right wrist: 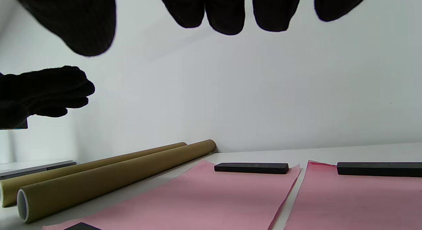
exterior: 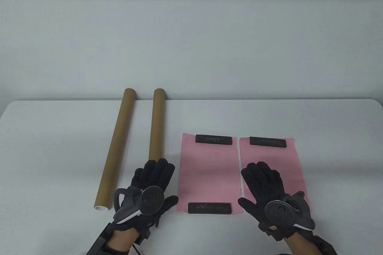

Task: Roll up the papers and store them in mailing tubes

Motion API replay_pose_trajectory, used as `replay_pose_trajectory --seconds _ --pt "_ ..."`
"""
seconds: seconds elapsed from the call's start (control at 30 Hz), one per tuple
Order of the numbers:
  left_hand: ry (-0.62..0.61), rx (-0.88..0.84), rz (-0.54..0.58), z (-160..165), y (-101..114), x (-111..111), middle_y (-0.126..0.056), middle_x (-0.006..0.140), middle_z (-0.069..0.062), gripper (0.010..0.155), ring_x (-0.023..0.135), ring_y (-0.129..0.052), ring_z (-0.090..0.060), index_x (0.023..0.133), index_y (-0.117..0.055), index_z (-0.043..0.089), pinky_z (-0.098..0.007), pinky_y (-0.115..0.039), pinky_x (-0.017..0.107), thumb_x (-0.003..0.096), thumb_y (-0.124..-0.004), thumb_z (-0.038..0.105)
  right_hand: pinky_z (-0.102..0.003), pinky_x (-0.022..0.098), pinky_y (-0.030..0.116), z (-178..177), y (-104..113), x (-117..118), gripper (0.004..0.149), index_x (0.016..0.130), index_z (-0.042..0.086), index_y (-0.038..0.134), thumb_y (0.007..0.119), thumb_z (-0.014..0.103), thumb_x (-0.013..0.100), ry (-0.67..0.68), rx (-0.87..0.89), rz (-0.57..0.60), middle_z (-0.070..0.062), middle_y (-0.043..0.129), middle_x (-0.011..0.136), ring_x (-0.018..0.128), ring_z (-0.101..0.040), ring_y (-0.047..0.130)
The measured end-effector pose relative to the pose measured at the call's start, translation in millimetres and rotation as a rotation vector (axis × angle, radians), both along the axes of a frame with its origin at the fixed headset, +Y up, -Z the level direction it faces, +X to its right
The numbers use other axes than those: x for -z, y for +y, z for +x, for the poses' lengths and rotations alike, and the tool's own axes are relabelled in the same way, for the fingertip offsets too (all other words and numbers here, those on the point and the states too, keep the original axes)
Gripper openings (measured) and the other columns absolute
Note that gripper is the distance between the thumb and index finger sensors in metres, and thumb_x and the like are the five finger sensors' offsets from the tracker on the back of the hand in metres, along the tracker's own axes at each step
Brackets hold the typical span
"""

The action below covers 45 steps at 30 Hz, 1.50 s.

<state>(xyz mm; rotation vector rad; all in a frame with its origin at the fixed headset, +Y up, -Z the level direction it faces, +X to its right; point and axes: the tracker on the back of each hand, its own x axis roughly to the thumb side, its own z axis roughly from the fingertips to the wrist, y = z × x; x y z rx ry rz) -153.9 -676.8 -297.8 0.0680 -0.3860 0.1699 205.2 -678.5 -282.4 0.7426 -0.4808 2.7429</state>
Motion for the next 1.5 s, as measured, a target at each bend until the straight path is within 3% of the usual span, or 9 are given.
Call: replay_pose_trajectory --seconds 0.43,0.63,1.0,1.13,1.27,1.5 --pt "0.068 -0.011 -0.032 -7 -4 8 -0.03 0.118 0.0 0.094 0.114 -0.038 -0.036 0.107 -0.024 0.036 -0.06 -0.045 0.078 0.0341 -0.074 0.067 -0.079 0.066 0.05 5 5 2 0.085 0.113 0.01 0.05 0.077 0.058 0.048 -0.024 0.006 0.014 -0.023 0.05 0.117 0.105 -0.062 0.053" --pt "0.16 -0.021 -0.128 -18 -13 21 -0.03 0.118 0.0 0.094 0.114 -0.037 -0.038 0.107 -0.025 0.035 -0.06 -0.049 0.077 0.0341 -0.075 0.067 -0.079 0.066 0.05 7 4 5 0.085 0.113 0.01 0.05 0.076 0.058 0.048 -0.038 -0.001 0.002 -0.023 0.05 0.117 0.105 -0.061 0.054" --pt "0.334 0.0 -0.222 -13 -21 56 -0.048 0.113 -0.014 0.099 0.107 -0.065 -0.041 0.108 -0.033 0.021 -0.058 -0.07 0.073 0.0331 -0.079 0.066 -0.079 0.065 0.051 15 8 4 0.085 0.113 0.009 0.051 0.077 0.058 0.048 -0.046 0.0 0.015 -0.024 0.051 0.117 0.105 -0.062 0.054" --pt "0.435 0.105 -0.366 -3 -28 85 -0.045 0.113 -0.017 0.104 0.106 -0.065 -0.044 0.108 -0.028 0.018 -0.06 -0.074 0.071 0.0329 -0.08 0.067 -0.079 0.065 0.051 17 9 4 0.085 0.113 0.009 0.051 0.077 0.058 0.048 -0.049 0.002 0.017 -0.024 0.051 0.117 0.105 -0.062 0.054" --pt "0.613 0.269 -0.585 4 -40 126 -0.045 0.113 -0.016 0.107 0.103 -0.068 -0.039 0.108 -0.024 0.016 -0.052 -0.073 0.072 0.0325 -0.077 0.07 -0.079 0.065 0.051 18 9 3 0.085 0.113 0.008 0.051 0.077 0.058 0.048 -0.043 0.002 0.015 -0.024 0.051 0.116 0.104 -0.062 0.055" --pt "0.776 0.318 -0.786 2 -63 168 -0.049 0.11 -0.016 0.111 0.099 -0.071 -0.037 0.107 -0.023 0.012 -0.048 -0.072 0.071 0.0309 -0.076 0.072 -0.079 0.065 0.051 17 6 4 0.085 0.113 0.008 0.051 0.077 0.058 0.048 -0.038 -0.004 -0.002 -0.024 0.051 0.116 0.104 -0.062 0.054"
